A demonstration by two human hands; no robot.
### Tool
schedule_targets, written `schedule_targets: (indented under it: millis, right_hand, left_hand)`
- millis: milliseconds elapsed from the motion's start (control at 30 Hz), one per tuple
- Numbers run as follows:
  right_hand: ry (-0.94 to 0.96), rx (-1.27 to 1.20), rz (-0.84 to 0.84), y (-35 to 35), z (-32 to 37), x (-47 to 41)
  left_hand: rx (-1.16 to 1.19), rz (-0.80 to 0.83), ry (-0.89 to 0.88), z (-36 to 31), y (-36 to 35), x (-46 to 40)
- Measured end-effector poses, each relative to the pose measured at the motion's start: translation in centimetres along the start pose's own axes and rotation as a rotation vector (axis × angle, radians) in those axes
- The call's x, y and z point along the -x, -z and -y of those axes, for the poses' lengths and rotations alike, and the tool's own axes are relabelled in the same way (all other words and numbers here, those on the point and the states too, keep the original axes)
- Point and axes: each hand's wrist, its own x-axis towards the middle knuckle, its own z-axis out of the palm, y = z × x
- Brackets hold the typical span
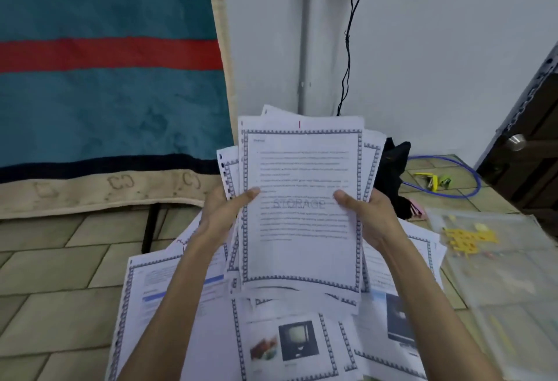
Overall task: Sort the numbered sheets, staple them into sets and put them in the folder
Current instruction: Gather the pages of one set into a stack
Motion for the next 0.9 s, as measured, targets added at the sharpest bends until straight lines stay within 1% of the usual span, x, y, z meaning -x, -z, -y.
schedule_targets:
  millis: [100, 200, 300, 400, 500, 600, 700, 800, 900]
  right_hand:
    - [0.144, -0.033, 0.077, -0.5, 2.3, 0.5]
    - [0.214, 0.030, 0.160, -0.6, 3.0, 1.5]
    - [0.221, 0.196, 0.222, -0.1, 2.4, 2.4]
    - [0.213, 0.243, 0.247, 0.2, 1.7, 2.6]
    - [0.207, 0.267, 0.234, 0.2, 0.5, 2.6]
    - [0.147, 0.338, 0.257, 0.2, -0.9, 2.9]
    - [0.100, 0.286, 0.246, -0.2, -1.8, 3.3]
    - [0.073, 0.207, 0.219, -0.7, -2.0, 3.2]
    - [0.081, 0.238, 0.238, -0.5, -2.2, 3.4]
  left_hand:
    - [-0.043, -0.048, -0.180, -3.2, -0.6, 1.6]
    - [-0.168, -0.110, -0.271, -4.3, -0.6, 3.6]
    - [-0.189, -0.162, -0.222, -3.3, -0.3, 5.2]
    - [-0.224, -0.193, -0.218, -2.4, -0.1, 6.0]
    - [-0.284, -0.169, -0.203, -1.4, 0.3, 6.4]
    - [-0.354, -0.146, -0.132, 0.7, 0.7, 6.9]
    - [-0.346, -0.185, -0.090, 2.5, 0.0, 7.2]
    - [-0.289, -0.253, -0.095, 2.8, -0.7, 7.2]
    - [-0.290, -0.261, -0.089, 3.2, -0.3, 7.1]
